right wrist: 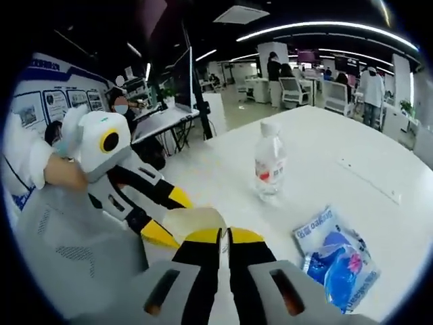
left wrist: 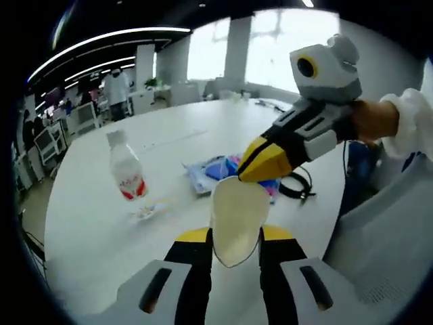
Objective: Arrange the tabletop items into an orderly group along one side of the table until the central work area is clear of visible clutter.
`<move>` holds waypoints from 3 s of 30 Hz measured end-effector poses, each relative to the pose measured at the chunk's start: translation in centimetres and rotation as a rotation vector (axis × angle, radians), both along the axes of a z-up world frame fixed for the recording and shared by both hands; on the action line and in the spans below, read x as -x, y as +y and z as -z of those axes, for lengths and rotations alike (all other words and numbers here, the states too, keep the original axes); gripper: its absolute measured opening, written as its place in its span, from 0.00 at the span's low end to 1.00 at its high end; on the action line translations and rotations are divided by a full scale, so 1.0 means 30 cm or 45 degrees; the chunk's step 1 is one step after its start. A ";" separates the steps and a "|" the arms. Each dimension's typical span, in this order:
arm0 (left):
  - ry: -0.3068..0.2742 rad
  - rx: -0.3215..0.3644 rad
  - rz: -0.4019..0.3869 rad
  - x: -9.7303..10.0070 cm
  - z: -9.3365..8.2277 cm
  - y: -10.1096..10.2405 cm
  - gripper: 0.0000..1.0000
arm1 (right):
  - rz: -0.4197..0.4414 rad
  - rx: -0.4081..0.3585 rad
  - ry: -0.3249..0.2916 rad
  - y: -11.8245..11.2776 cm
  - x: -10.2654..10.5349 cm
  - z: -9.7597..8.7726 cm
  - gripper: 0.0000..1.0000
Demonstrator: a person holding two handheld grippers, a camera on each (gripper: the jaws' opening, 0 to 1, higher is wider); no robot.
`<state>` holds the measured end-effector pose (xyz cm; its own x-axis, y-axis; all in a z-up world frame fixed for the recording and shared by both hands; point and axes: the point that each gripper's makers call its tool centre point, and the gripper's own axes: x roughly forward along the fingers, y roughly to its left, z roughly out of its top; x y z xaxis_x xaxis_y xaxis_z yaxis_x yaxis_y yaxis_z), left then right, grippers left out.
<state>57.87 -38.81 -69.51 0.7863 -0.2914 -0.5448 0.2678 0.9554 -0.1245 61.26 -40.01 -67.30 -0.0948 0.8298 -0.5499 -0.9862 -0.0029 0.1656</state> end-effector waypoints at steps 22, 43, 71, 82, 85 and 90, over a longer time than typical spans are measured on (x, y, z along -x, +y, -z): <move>0.015 0.204 -0.106 0.001 -0.028 0.008 0.23 | -0.412 -0.030 -0.302 -0.094 0.087 0.062 0.45; 0.047 0.204 -0.026 0.022 -0.053 -0.046 0.23 | -0.404 -0.073 -0.323 -0.020 0.118 0.078 0.38; -0.019 0.199 -0.037 0.035 -0.104 -0.035 0.41 | -0.412 -0.167 -0.343 -0.047 0.134 0.035 0.31; -0.081 0.147 -0.100 0.043 -0.113 0.021 0.82 | -0.381 -0.188 -0.330 -0.037 0.109 0.031 0.31; -0.093 0.107 -0.086 0.043 -0.115 0.021 0.94 | -0.362 -0.202 -0.318 -0.030 0.098 0.027 0.31; -0.090 0.129 -0.104 0.060 -0.134 0.008 0.91 | -0.353 -0.207 -0.309 -0.025 0.084 0.029 0.31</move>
